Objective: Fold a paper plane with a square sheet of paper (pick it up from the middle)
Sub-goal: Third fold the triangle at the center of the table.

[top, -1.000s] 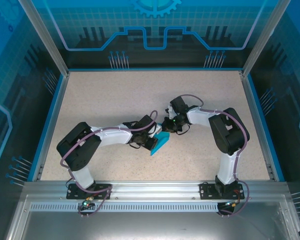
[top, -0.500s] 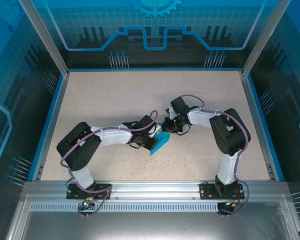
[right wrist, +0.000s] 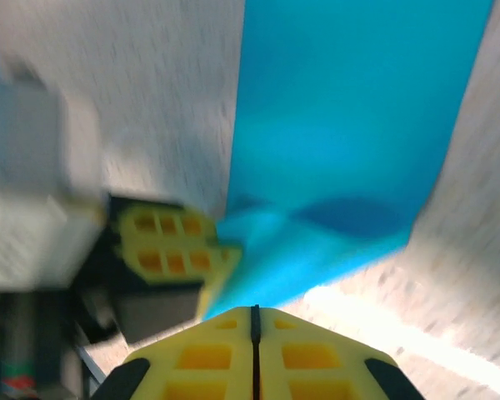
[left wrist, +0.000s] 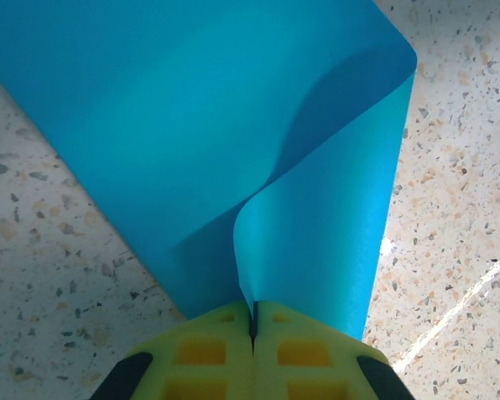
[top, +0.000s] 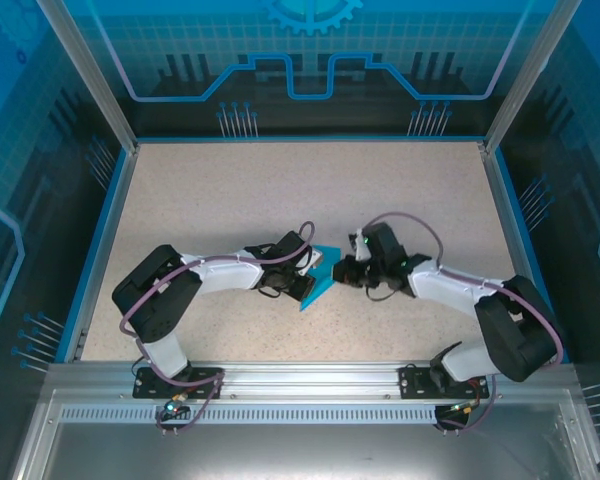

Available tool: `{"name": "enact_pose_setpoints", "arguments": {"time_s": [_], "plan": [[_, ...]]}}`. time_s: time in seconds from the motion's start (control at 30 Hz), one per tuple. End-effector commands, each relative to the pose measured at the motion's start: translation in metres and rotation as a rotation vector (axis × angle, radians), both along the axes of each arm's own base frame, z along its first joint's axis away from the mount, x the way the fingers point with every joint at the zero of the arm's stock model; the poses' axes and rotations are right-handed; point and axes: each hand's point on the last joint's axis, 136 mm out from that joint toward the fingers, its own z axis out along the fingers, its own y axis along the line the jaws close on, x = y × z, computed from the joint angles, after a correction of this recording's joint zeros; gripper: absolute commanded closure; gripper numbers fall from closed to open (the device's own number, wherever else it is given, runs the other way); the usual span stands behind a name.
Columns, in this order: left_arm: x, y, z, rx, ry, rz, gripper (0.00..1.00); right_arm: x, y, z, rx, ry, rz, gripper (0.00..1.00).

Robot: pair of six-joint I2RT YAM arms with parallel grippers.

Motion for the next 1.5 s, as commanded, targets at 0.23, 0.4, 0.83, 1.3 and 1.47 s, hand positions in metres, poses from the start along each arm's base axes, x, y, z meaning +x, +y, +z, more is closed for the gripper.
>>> {"name": "enact_pose_setpoints", "arguments": {"time_s": [0.23, 0.4, 0.83, 1.3, 1.47], "plan": [[-0.012, 0.017, -0.022, 0.054, 0.068, 0.026, 1.0, -0.035, 0.049, -0.006, 0.113, -0.019, -0.078, 0.95], [-0.014, 0.017, -0.022, 0.051, 0.077, 0.026, 1.0, -0.034, 0.07, -0.006, 0.145, -0.017, -0.072, 0.96], [-0.017, 0.014, -0.023, 0.036, 0.096, 0.015, 1.0, -0.034, 0.08, -0.021, 0.143, 0.018, -0.119, 0.96], [-0.018, 0.013, -0.022, 0.032, 0.102, 0.011, 1.0, -0.042, 0.065, -0.049, 0.036, 0.092, -0.151, 0.96], [-0.02, 0.013, -0.023, 0.031, 0.112, 0.011, 1.0, -0.042, 0.061, -0.046, 0.005, 0.094, -0.156, 0.95]]}}
